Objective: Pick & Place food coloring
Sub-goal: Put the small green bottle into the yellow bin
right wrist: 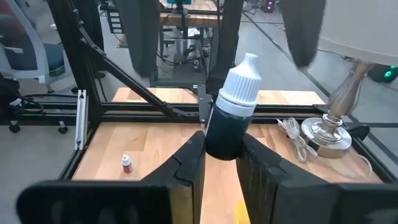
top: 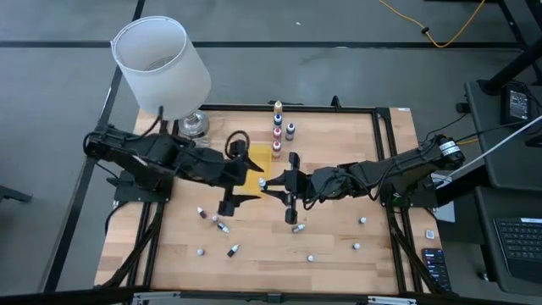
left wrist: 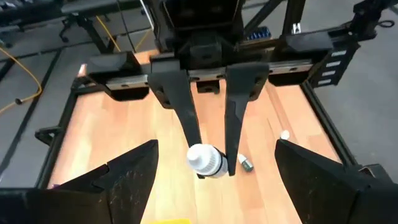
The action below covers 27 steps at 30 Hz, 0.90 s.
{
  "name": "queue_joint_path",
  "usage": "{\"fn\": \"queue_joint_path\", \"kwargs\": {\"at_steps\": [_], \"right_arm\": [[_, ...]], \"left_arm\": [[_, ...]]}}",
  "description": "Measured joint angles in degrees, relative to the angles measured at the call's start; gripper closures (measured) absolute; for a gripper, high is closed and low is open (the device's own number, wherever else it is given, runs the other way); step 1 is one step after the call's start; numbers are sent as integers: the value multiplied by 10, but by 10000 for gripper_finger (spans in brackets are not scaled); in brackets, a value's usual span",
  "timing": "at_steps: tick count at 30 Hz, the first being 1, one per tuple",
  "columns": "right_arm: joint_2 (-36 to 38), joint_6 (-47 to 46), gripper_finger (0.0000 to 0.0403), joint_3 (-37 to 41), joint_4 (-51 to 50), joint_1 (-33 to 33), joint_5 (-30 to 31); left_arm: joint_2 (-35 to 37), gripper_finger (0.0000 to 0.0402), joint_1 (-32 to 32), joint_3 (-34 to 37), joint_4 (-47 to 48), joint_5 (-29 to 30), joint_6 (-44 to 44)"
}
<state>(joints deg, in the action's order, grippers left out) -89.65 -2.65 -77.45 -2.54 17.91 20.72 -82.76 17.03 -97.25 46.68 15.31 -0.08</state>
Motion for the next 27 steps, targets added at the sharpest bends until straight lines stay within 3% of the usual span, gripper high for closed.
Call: {"fn": "queue_joint_path", "kwargs": {"at_steps": [14, 21, 27], "right_arm": [[0, 4, 319, 0, -23, 0, 0], [0, 4, 319, 0, -22, 0, 0], [0, 4, 319, 0, -23, 0, 0]], "left_arm": [[-25, 88, -20, 0, 0, 2, -23], [-23, 143, -29, 0, 19, -47, -62], [-23, 194, -29, 0, 17, -49, -69]]}}
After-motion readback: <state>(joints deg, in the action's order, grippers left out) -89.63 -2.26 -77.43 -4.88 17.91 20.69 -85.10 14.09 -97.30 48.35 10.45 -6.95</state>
